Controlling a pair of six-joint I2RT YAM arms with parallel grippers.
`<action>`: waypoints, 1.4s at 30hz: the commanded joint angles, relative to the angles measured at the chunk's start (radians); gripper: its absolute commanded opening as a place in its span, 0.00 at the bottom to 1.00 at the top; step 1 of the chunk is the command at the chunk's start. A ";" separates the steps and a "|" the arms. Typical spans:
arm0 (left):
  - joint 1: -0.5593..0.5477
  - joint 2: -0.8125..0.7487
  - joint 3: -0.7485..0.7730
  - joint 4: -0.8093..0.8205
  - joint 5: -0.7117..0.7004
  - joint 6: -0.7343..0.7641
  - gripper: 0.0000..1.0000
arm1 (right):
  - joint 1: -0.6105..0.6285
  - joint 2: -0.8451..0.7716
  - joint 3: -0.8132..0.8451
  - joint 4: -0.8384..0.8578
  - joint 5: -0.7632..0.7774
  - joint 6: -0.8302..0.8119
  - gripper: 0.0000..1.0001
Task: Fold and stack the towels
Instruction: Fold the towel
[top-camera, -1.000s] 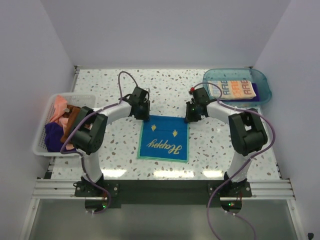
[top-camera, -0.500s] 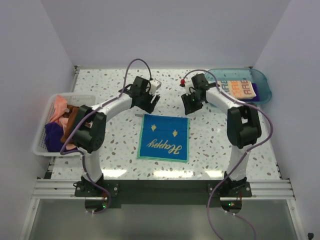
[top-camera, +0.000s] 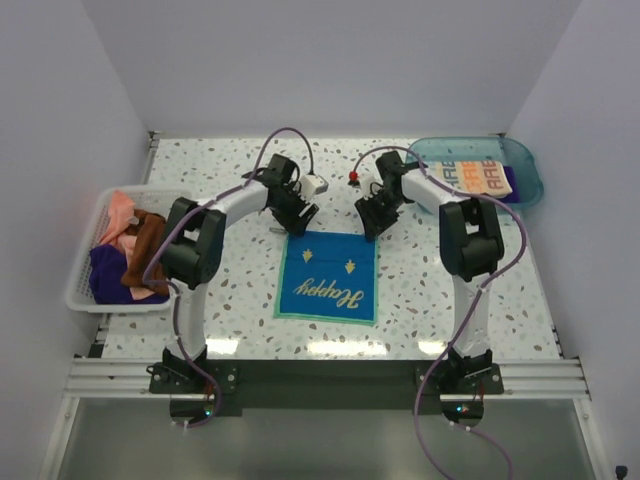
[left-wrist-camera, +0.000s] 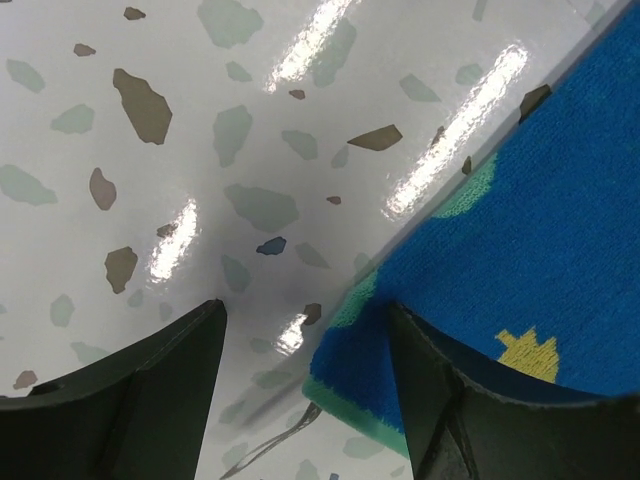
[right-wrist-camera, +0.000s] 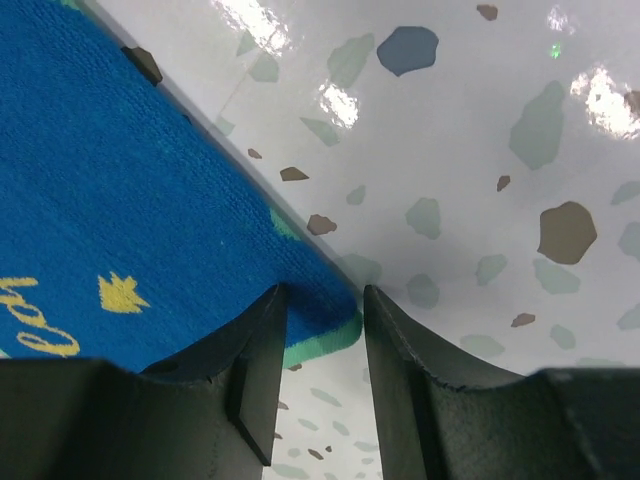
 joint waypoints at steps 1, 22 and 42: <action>0.016 0.021 0.042 -0.057 0.068 0.064 0.69 | -0.004 0.037 0.049 -0.052 -0.056 -0.058 0.40; 0.056 0.038 0.013 -0.196 0.136 0.099 0.50 | -0.002 0.080 0.067 -0.138 -0.053 -0.113 0.17; 0.036 0.070 0.030 -0.245 0.196 0.103 0.26 | 0.003 0.084 0.092 -0.150 -0.050 -0.127 0.06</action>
